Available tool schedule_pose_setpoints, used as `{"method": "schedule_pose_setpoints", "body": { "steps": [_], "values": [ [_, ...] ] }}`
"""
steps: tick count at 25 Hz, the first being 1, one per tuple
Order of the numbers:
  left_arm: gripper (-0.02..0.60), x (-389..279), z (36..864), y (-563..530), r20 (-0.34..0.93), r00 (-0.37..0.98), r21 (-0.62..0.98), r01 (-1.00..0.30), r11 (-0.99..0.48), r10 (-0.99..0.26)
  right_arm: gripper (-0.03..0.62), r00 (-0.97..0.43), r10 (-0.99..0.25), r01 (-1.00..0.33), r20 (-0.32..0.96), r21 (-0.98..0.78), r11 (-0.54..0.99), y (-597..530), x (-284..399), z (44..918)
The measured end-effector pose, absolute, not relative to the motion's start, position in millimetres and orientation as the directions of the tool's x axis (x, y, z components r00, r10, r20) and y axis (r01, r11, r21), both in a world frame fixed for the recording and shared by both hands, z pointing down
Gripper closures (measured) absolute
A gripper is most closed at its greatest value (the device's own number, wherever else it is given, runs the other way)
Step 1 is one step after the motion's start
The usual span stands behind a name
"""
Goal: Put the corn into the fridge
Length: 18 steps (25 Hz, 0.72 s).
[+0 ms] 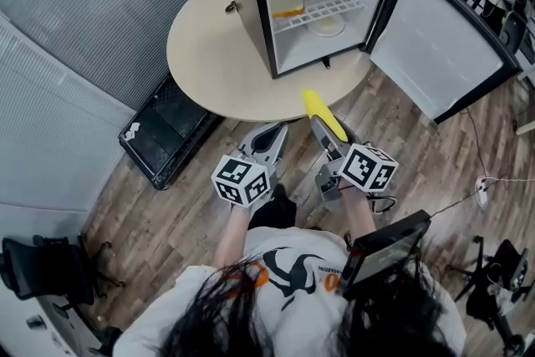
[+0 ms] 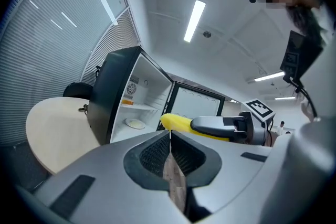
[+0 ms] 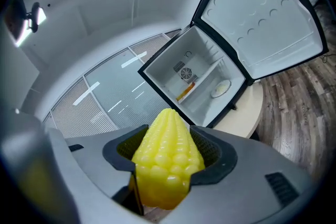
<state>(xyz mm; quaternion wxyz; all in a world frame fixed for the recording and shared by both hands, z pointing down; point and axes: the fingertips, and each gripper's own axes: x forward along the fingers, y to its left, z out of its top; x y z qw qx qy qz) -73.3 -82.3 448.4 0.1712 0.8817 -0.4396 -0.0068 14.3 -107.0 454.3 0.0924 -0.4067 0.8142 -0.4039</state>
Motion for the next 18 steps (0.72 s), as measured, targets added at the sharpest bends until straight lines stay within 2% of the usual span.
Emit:
{"method": "schedule_pose_setpoints", "body": {
  "steps": [18],
  "values": [
    [0.566,-144.7,453.8,-201.6,0.132,0.671,0.326,-0.724,-0.608,-0.729,0.339,-0.594,-0.773,-0.616,0.225,-0.745,0.257,-214.5,-53.0,466.2]
  ]
}}
